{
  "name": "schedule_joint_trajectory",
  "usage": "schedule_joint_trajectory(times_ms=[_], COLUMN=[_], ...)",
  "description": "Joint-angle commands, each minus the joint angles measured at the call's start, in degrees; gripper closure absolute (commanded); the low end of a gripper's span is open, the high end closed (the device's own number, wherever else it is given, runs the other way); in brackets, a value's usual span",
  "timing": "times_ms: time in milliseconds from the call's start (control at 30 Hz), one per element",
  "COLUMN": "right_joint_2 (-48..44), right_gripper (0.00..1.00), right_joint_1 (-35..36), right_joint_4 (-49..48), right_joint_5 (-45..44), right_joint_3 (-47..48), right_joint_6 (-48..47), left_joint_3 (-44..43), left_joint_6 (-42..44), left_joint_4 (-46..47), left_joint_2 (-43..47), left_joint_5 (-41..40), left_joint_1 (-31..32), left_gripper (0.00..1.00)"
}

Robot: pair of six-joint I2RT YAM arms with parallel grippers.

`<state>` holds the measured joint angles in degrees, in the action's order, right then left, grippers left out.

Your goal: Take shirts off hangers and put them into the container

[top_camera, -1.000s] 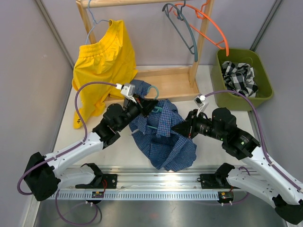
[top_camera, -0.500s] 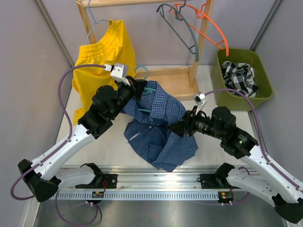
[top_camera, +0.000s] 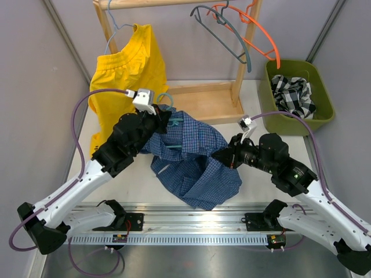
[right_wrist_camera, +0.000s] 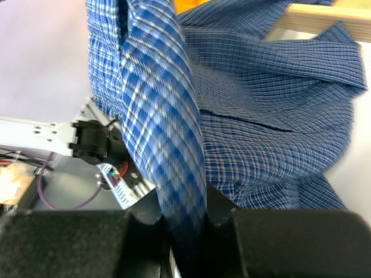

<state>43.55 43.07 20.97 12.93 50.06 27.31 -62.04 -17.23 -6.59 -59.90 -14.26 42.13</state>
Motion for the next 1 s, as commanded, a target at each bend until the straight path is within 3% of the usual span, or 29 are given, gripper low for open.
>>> schedule_joint_trajectory(times_ms=[0, 67, 133, 200, 533, 633, 767, 900, 967], right_joint_2=[-4.96, -5.76, -6.2, -6.46, -8.83, -9.97, -16.19, -23.24, -24.65], right_gripper=[1.0, 0.96, 0.85, 1.0, 1.0, 1.0, 1.0, 1.0, 1.0], right_joint_1=[0.09, 0.09, 0.09, 0.09, 0.09, 0.09, 0.09, 0.09, 0.09], right_joint_4=[5.04, 7.06, 8.2, 9.08, 10.4, 13.91, 17.08, 15.07, 12.88], right_joint_5=[-6.32, -7.74, -8.44, -9.15, -14.14, -23.36, -48.35, -61.32, -62.58], right_joint_3=[4.69, 5.92, 6.62, 6.89, 6.8, 8.38, 9.27, 5.84, 2.95], right_joint_6=[-2.96, -4.28, -4.81, -4.99, -5.51, -6.04, -2.46, 0.99, 1.6], left_joint_3=[3.85, 4.99, 5.44, 5.0, 4.91, 5.61, 7.19, 7.64, 7.64], left_joint_6=[2.29, 2.2, 2.2, 2.47, 0.89, 0.1, -1.13, -1.57, -2.1], left_joint_4=[-1.4, -2.29, -2.9, -3.43, -4.92, -5.97, -7.29, -8.7, -9.14], left_joint_2=[5.75, 7.86, 8.66, 8.75, 9.36, 10.76, 15.85, 19.29, 19.91], left_joint_5=[-14.81, -16.49, -18.95, -20.45, -18.87, -18.35, -17.29, -15.8, -15.36], left_joint_1=[-1.61, -1.61, -1.61, -1.61, -1.61, -1.61, -1.61, -1.61, -1.61], left_gripper=[1.0, 1.0, 1.0, 1.0, 1.0, 1.0, 1.0, 1.0, 1.0])
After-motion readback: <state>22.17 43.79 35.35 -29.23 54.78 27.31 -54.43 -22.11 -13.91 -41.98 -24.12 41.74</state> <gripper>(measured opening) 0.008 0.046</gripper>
